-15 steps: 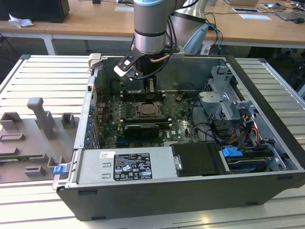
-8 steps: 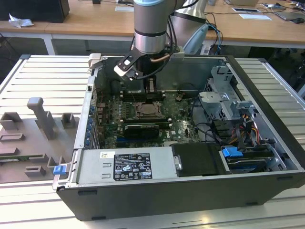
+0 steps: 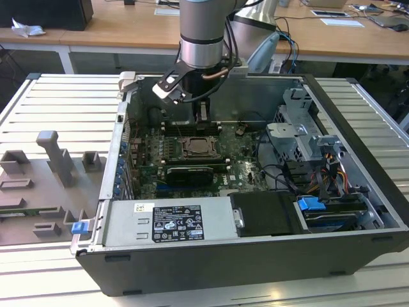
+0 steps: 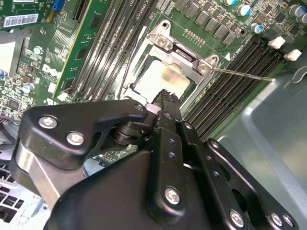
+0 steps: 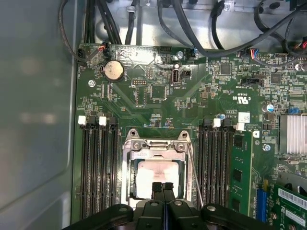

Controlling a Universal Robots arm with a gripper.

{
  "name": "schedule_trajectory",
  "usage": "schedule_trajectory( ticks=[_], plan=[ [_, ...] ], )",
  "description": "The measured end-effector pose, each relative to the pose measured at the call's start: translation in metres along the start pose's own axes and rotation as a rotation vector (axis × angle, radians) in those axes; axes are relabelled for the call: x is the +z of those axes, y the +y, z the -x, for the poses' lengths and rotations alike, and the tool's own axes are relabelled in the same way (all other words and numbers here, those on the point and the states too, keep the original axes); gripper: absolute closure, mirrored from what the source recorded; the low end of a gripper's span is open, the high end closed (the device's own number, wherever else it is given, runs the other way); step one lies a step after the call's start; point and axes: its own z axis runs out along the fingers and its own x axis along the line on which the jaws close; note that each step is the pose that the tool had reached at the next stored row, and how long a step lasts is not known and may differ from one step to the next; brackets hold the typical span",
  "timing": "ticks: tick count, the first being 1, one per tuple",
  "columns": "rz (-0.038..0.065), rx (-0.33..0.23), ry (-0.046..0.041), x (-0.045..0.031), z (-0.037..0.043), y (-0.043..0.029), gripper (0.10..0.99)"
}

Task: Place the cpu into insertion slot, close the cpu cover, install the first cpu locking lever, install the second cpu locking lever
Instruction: 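Install the first cpu locking lever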

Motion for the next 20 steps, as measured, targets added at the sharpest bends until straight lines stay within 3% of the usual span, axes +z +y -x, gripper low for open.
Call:
schedule_trajectory(
  ticks=[14, 17, 20],
  plan=[
    [0.0, 0.0, -0.0081, -0.014, 0.0004, 0.0005, 0.98],
    [0.0, -0.001, -0.0105, -0.0243, 0.0007, 0.0009, 0.98],
    [0.0, -0.019, -0.0098, -0.0243, 0.0007, 0.0009, 0.98]
  ],
)
